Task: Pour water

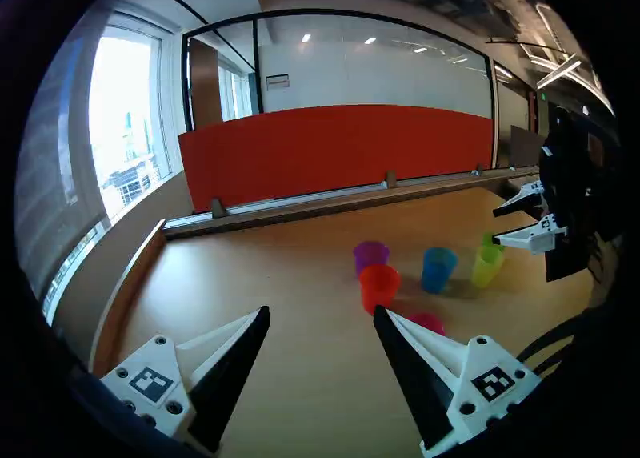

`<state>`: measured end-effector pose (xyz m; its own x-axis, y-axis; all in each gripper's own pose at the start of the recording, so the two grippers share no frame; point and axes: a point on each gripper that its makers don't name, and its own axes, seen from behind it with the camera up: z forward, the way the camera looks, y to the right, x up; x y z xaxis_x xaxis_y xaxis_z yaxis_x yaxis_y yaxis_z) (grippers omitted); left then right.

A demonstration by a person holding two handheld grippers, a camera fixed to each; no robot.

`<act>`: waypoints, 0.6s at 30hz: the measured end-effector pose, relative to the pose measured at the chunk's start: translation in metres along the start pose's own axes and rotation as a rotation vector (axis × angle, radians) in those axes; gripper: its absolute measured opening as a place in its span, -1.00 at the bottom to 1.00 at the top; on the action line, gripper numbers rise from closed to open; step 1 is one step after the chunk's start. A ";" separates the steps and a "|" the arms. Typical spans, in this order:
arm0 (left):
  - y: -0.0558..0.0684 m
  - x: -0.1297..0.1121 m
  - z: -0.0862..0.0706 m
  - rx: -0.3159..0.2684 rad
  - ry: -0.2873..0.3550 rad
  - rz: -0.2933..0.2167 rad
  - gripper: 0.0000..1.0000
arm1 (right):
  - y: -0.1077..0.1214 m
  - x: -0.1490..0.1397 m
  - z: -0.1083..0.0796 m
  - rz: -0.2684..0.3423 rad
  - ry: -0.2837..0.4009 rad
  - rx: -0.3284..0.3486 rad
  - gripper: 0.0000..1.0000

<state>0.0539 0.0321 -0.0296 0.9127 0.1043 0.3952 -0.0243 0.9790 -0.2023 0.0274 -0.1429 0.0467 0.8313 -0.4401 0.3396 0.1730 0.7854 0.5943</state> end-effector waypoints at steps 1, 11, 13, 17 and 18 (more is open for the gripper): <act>-0.001 -0.001 -0.001 0.004 -0.001 -0.004 0.92 | -0.001 -0.001 0.004 -0.003 -0.004 0.006 1.00; -0.010 -0.012 -0.010 0.050 -0.024 -0.029 0.93 | -0.014 -0.014 0.043 -0.024 -0.047 0.066 1.00; -0.012 -0.015 -0.013 0.060 -0.030 -0.035 0.93 | -0.015 -0.016 0.050 -0.026 -0.054 0.075 1.00; -0.016 -0.020 -0.017 0.077 -0.040 -0.046 0.93 | -0.018 -0.021 0.061 -0.032 -0.070 0.088 1.00; -0.016 -0.021 -0.018 0.080 -0.042 -0.049 0.92 | -0.018 -0.023 0.064 -0.034 -0.075 0.091 1.00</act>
<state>0.0422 0.0108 -0.0503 0.8958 0.0619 0.4401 -0.0145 0.9938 -0.1103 -0.0284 -0.1750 0.0748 0.7835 -0.4994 0.3697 0.1484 0.7281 0.6692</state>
